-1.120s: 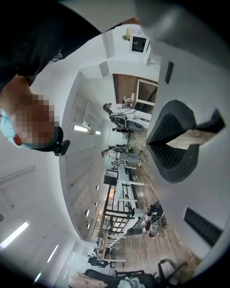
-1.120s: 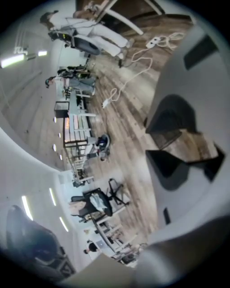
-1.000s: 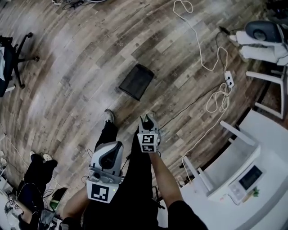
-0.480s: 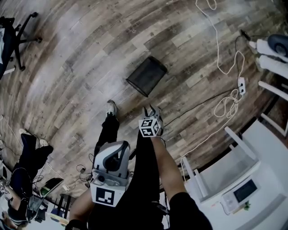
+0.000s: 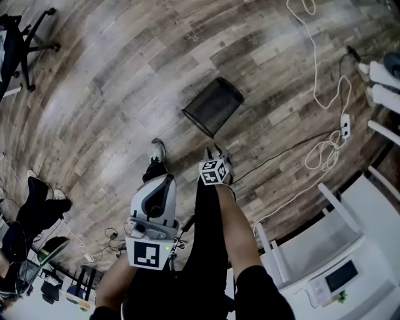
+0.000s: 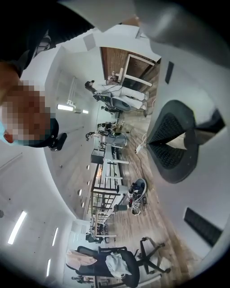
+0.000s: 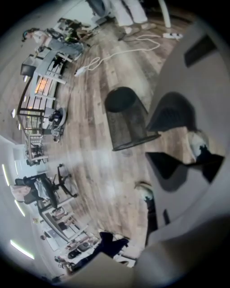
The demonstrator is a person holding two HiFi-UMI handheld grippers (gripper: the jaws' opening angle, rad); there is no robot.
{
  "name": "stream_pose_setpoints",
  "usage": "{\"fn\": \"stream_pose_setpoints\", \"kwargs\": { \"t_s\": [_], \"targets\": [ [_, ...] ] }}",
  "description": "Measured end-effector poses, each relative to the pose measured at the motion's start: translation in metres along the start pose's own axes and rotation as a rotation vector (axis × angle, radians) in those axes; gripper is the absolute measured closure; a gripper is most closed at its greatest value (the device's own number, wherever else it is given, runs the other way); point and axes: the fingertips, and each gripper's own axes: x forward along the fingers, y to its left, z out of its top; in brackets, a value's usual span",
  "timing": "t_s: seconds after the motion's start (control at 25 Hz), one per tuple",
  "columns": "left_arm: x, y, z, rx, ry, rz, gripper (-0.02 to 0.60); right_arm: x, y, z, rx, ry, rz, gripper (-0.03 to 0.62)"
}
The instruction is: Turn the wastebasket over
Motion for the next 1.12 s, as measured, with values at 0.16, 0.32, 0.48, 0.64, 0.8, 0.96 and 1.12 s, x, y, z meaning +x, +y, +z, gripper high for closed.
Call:
{"fn": "stream_pose_setpoints", "kwargs": {
  "t_s": [0.16,0.32,0.48,0.64,0.8,0.96,1.12],
  "targets": [
    [0.018,0.015,-0.029,0.008,0.039,0.022,0.548,0.025,0.003,-0.003,-0.038,0.015,0.003,0.431],
    [0.037,0.025,-0.057,0.003,0.078,0.030,0.548,0.044,0.001,-0.005,-0.052,0.041,-0.001,0.427],
    [0.055,0.032,-0.079,0.025,0.099,0.031,0.548,0.061,-0.005,-0.014,-0.077,0.080,-0.014,0.424],
    [0.075,0.037,-0.102,0.023,0.124,0.040,0.548,0.074,-0.009,-0.023,-0.086,0.109,-0.024,0.424],
    [0.089,0.036,-0.118,0.024,0.131,0.032,0.548,0.087,-0.013,-0.032,-0.106,0.145,-0.054,0.419],
    [0.089,0.036,-0.128,-0.009,0.149,0.039,0.548,0.097,-0.016,-0.043,-0.097,0.166,-0.090,0.416],
    [0.088,0.040,-0.129,-0.034,0.153,0.051,0.548,0.105,-0.018,-0.046,-0.059,0.177,-0.098,0.416]
  ]
}}
